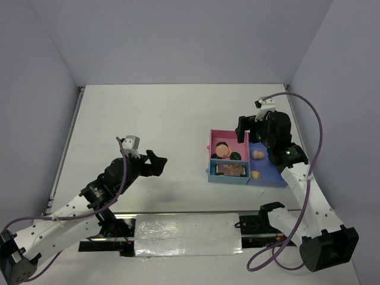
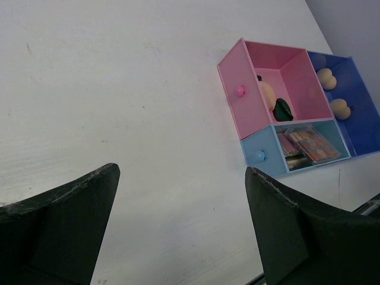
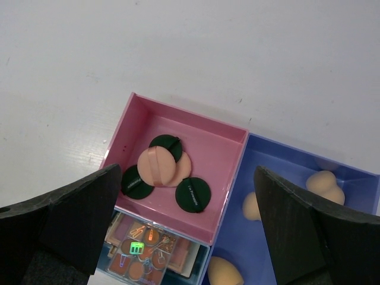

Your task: Organize the makeup

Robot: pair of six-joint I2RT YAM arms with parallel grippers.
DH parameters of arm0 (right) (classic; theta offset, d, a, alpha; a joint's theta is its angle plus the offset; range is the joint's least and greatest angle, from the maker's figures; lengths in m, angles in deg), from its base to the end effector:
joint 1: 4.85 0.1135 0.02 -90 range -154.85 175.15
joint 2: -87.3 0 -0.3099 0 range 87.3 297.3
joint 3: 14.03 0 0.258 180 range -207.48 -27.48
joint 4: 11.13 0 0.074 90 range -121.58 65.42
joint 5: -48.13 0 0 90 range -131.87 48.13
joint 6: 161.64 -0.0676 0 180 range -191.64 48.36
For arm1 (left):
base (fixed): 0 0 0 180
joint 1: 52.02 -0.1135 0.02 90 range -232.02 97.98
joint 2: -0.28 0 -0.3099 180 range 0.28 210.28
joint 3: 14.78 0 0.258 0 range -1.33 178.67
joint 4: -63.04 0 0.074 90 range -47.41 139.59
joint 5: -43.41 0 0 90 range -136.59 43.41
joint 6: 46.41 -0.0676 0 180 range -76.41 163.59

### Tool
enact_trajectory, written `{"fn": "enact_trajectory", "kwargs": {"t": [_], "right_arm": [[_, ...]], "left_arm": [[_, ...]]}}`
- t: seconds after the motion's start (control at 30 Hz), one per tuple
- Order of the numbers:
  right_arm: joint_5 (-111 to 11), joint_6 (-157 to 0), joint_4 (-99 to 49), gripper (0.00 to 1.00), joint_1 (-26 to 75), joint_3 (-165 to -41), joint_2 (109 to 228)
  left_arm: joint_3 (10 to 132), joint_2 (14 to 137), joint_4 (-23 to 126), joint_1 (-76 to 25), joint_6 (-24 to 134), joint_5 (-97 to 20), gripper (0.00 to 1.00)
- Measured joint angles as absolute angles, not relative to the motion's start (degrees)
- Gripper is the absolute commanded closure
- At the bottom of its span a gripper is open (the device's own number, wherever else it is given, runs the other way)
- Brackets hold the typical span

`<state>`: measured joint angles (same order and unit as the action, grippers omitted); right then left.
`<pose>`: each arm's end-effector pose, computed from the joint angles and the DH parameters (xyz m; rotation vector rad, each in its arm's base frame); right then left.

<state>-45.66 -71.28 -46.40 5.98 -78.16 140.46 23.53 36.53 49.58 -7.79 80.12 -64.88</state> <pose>0.2117 0.0450 0.3524 -0.2373 1.9845 0.1836 0.1319 -0.0988 0.2787 -0.1160 1.8157 -0.7353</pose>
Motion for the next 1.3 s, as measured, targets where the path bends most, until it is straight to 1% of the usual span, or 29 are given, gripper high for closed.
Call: {"fn": "enact_trajectory", "kwargs": {"t": [1.3], "right_arm": [[-43.8, -73.2, -45.3, 0.00, 6.0, -78.0, 140.5]], "left_arm": [[23.6, 35.6, 49.6, -7.8, 80.3, -65.4, 0.01]]}}
